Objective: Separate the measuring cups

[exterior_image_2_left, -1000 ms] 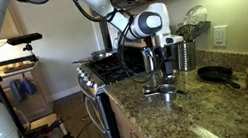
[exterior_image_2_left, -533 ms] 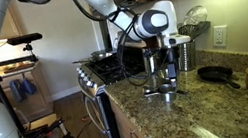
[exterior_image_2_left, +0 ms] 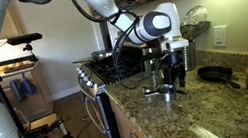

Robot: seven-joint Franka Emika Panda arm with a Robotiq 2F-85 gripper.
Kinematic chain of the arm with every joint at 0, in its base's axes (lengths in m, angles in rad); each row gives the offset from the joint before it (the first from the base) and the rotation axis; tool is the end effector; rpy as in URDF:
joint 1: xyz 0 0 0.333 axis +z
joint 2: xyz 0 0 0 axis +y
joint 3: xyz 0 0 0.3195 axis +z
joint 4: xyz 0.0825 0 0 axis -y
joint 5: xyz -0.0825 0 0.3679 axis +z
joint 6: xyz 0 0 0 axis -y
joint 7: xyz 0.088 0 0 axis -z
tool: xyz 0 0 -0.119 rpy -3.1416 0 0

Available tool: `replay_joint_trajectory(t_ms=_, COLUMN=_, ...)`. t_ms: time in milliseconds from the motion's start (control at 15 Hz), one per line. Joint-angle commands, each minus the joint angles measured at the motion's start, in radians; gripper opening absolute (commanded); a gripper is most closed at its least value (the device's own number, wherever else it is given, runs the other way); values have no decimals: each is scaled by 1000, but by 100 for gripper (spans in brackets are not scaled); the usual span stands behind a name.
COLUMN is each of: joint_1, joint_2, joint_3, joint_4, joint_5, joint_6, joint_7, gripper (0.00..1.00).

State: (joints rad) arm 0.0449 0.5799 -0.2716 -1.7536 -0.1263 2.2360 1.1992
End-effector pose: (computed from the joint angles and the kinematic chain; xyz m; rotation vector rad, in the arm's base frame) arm 0.6307 -0.1355 0.2464 2.2916 -1.7545 0.0622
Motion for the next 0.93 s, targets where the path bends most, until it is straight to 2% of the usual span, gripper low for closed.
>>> replay_joint_trajectory(t_ms=0, joint_1=21, joint_2=-36, joint_3=-20, joint_4=-45, joint_5=-30, joint_6=-23, joint_7=147, gripper=100)
replay_joint_trajectory(t_ms=133, joint_1=19, joint_2=-31, joint_3=-14, joint_4=-43, joint_5=-33, joint_6=-28, joint_7=189, gripper=100)
replay_joint_trajectory(t_ms=200, joint_1=20, joint_2=-30, joint_3=-12, joint_4=-43, joint_5=-35, joint_6=-30, joint_7=209, gripper=91)
replay_joint_trajectory(t_ms=267, joint_1=19, joint_2=-30, joint_3=-9, joint_4=-44, joint_5=-34, joint_6=-31, joint_7=225, gripper=74)
replay_joint_trajectory(t_ms=867, joint_1=23, joint_2=-32, joint_3=4, joint_4=-48, joint_5=-42, joint_6=-40, joint_7=306, gripper=13)
